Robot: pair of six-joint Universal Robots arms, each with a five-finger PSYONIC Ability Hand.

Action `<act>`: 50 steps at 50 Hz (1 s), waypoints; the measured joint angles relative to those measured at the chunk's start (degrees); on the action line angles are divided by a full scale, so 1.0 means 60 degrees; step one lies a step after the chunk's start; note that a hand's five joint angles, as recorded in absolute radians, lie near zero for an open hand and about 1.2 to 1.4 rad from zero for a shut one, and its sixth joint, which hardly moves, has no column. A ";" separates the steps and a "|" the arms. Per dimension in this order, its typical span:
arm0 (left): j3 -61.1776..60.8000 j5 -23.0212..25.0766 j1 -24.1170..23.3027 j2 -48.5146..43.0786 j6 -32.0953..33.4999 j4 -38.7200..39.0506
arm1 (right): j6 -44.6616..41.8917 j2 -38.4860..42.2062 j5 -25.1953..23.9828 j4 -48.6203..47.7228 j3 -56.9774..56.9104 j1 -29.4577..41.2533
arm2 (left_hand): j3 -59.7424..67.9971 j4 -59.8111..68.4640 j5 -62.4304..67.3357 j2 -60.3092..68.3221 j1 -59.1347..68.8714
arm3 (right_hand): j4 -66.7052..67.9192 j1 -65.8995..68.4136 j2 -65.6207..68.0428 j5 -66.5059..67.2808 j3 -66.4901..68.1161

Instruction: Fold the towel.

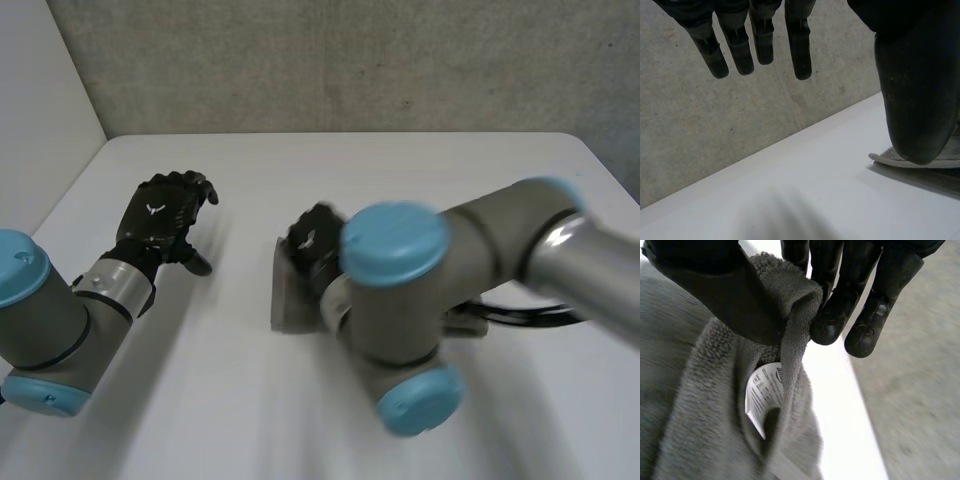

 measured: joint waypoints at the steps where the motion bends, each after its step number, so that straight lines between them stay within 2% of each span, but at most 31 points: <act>1: -0.0004 0.0000 -0.0007 0.0000 0.0002 0.0008 | -0.0003 0.0229 0.0026 0.0011 -0.0145 0.0148 | -0.0001 -0.0002 0.0002 -0.0005 0.0000 | -0.1064 -0.0801 -0.1033 -0.1045 -0.1057; 4: -0.0009 0.0000 -0.0023 0.0000 0.0005 0.0016 | -0.0015 0.0717 0.0075 0.0043 -0.0453 0.0373 | -0.0001 -0.0003 0.0000 -0.0013 0.0000 | -0.4273 -0.4122 -0.4526 -0.4392 -0.4530; 6: -0.0010 0.0003 -0.0032 -0.0004 0.0006 0.0019 | -0.0018 0.0938 0.0137 0.0071 -0.0614 0.0416 | -0.0001 -0.0004 0.0002 -0.0013 0.0000 | -0.7797 -0.7489 -0.7996 -0.8206 -0.7907; 9: -0.0014 0.0008 -0.0043 -0.0016 0.0011 0.0019 | -0.0005 0.1011 0.0328 0.0147 -0.0740 0.0353 | -0.0001 -0.0004 0.0002 -0.0013 0.0000 | -1.0060 -0.9510 -1.0083 -1.0250 -1.0134; 14: -0.0021 0.0026 -0.0065 -0.0037 0.0016 0.0014 | 0.0330 0.0355 0.0682 0.0418 -0.0648 -0.0134 | -0.0142 -0.0072 -0.0030 -0.0022 0.0000 | -1.0154 -0.9663 -1.0150 -1.0250 -1.0280; 20: -0.0022 0.0078 -0.0302 -0.0008 0.0004 0.0006 | 0.1635 -0.1090 0.0523 0.0749 0.0039 -0.1121 | -0.0142 -0.0074 -0.0031 -0.0022 0.0000 | -1.0154 -0.9714 -1.0150 -1.0250 -1.0280; 26: 0.0059 0.0110 -0.0862 0.0072 -0.0023 -0.0005 | 0.3018 -0.2697 -0.0477 0.1028 0.1526 -0.2344 | -0.0142 -0.0074 -0.0030 -0.0022 0.0002 | -1.0154 -0.9751 -1.0150 -1.0250 -1.0280; 31: 0.0248 0.0210 -0.1570 0.0119 -0.0050 -0.0046 | 0.3471 -0.3467 -0.1400 0.0916 0.3011 -0.3318 | -0.0142 -0.0074 -0.0030 -0.0022 0.0000 | -1.0154 -0.9752 -1.0150 -1.0250 -1.0280; 36: 0.0570 0.0388 -0.2409 -0.0040 -0.0061 -0.0110 | 0.3541 -0.3710 -0.1980 0.0440 0.4490 -0.4111 | -0.0142 -0.0074 -0.0030 -0.0022 0.0000 | -1.0154 -0.9753 -1.0150 -1.0250 -1.0281; 42: 0.1194 0.0445 -0.3251 -0.0839 -0.0026 -0.0128 | 0.3502 -0.3693 -0.2119 -0.0441 0.5771 -0.4409 | -0.0142 -0.0074 -0.0024 -0.0022 0.0000 | -1.0154 -0.9753 -1.0150 -1.0250 -1.0281; 50: 0.2157 0.0377 -0.3657 -0.2069 0.0008 -0.0300 | 0.3471 -0.3658 -0.2079 -0.1244 0.6509 -0.4394 | -0.0142 -0.0074 -0.0007 -0.0022 0.0000 | -1.0154 -0.9754 -1.0150 -1.0250 -1.0281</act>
